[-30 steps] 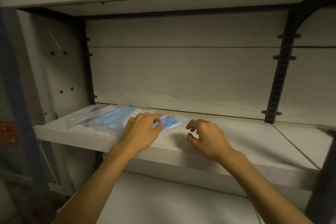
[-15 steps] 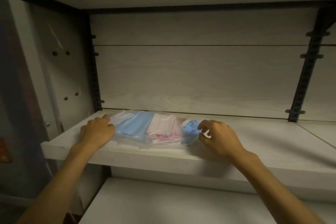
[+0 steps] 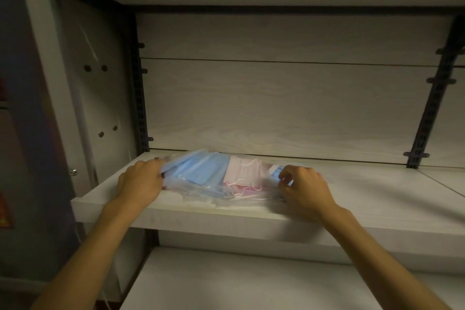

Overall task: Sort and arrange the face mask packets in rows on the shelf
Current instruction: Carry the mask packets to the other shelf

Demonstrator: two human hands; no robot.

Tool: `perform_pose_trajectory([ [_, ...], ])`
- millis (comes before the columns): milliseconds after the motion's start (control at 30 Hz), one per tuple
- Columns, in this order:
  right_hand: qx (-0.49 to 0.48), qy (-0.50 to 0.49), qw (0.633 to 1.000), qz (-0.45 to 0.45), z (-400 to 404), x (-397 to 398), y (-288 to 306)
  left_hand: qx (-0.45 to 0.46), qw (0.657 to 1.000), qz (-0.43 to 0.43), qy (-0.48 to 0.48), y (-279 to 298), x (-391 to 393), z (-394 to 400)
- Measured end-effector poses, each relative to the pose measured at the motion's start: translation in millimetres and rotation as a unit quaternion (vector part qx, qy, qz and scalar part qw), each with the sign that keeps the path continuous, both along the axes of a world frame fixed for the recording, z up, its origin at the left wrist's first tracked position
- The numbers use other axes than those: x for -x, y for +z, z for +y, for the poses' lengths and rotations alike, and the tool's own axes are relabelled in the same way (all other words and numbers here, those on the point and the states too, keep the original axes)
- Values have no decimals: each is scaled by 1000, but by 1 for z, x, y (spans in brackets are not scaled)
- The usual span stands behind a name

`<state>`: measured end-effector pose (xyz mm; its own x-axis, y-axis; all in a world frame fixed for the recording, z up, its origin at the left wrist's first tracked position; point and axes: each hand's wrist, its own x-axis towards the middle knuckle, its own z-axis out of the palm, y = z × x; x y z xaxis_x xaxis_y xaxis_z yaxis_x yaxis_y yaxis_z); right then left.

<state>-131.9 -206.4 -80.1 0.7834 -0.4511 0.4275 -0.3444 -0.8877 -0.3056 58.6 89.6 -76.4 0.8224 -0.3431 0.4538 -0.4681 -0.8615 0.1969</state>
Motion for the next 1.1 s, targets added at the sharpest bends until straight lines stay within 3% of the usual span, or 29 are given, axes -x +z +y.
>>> perform_pose_trajectory([
  [100, -19, -29, 999, -27, 5, -16, 3, 104, 991, -80, -40, 10, 9, -5],
  [167, -42, -51, 998, -15, 9, -29, 5, 235, 968, -53, -75, 17, 12, -10],
  [233, -55, -77, 995, 27, 14, -39, 9, 392, 909, 71, -121, 25, 17, -20],
  [333, -73, -93, 989, 84, 27, -45, 15, 543, 780, 270, -153, 33, 33, -35],
  [400, -73, -95, 987, 110, 31, -46, 16, 540, 751, 345, -157, 30, 43, -42],
  [500, -102, -102, 984, 107, 27, -47, 15, 500, 745, 418, -142, 17, 46, -46],
  [667, -207, -75, 974, 48, 13, -39, 15, 484, 734, 451, -153, 4, 45, -45],
  [767, -202, -75, 975, -45, 6, -40, 13, 475, 732, 456, -176, 2, 42, -44],
  [867, -137, -62, 968, -200, 6, -43, 13, 467, 719, 477, -194, 1, 40, -41],
  [933, -39, -29, 962, -269, 13, -44, 15, 472, 712, 484, -191, 2, 39, -39],
  [1100, 183, 71, 932, -303, 36, -46, 13, 481, 709, 481, -186, 2, 39, -37],
])
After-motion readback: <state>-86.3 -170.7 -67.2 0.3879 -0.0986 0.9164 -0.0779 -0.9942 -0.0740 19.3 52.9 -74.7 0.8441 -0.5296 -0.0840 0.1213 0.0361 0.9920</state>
